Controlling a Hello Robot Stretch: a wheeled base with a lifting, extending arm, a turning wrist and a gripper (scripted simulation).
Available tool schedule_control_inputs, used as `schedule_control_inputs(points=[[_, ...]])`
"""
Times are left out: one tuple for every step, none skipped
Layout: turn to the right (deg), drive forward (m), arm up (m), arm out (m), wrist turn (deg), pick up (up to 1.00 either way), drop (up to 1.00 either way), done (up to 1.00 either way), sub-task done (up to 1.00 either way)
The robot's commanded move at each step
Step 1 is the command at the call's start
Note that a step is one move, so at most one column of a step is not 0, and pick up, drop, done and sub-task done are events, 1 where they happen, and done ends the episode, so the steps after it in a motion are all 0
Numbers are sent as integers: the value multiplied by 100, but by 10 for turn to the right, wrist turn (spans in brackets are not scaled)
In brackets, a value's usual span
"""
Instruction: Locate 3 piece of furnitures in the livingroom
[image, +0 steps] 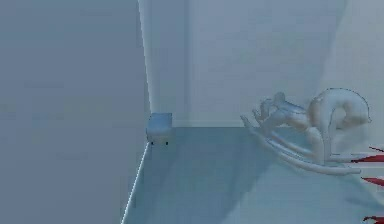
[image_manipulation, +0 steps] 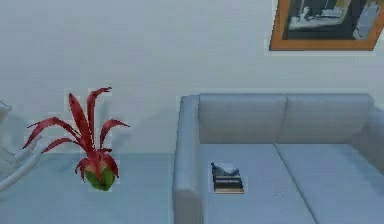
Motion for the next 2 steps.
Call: schedule_control_inputs(points=[[0,90,0,0,0,0,0,0,0],[-150,0,0,0,0,0,0,0,0]])
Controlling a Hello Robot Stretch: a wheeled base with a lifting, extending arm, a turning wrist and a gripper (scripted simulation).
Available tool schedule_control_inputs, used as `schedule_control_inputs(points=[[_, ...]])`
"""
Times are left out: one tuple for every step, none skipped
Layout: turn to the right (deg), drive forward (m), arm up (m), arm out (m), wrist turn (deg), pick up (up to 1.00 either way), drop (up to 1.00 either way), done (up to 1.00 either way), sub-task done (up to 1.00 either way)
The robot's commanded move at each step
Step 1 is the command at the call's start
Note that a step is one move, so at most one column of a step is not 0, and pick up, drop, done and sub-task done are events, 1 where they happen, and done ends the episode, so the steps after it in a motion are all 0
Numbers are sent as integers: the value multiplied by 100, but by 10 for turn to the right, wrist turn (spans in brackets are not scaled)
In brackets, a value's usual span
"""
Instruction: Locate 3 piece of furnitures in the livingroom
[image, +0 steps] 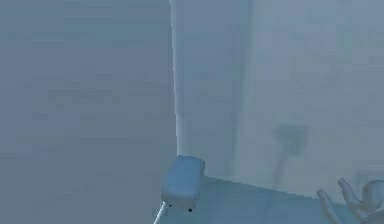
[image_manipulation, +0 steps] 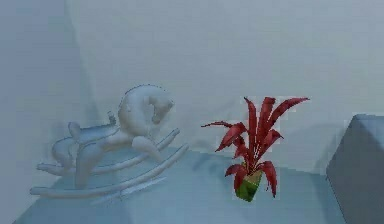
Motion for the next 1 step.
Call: schedule_control_inputs(points=[[0,0,0,0,0,0,0,100,0]])
